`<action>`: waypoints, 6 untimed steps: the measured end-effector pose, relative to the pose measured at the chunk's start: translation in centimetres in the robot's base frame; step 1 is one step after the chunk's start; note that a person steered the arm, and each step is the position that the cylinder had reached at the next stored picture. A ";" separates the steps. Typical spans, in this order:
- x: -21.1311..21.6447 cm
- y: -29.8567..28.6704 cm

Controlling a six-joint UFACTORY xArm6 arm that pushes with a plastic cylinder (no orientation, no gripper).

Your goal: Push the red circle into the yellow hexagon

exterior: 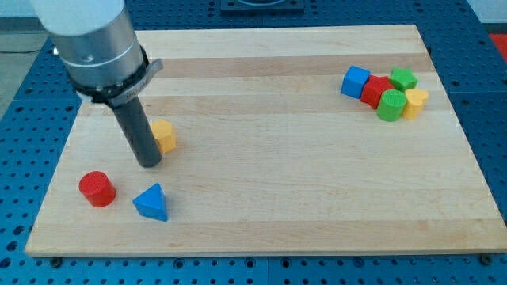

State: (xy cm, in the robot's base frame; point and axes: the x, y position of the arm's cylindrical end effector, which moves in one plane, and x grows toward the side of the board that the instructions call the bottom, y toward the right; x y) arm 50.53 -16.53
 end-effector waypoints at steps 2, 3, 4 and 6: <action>6.2 -2.2; 8.8 -4.8; 7.4 -6.0; 2.3 -3.9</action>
State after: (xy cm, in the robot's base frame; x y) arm 52.87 -20.42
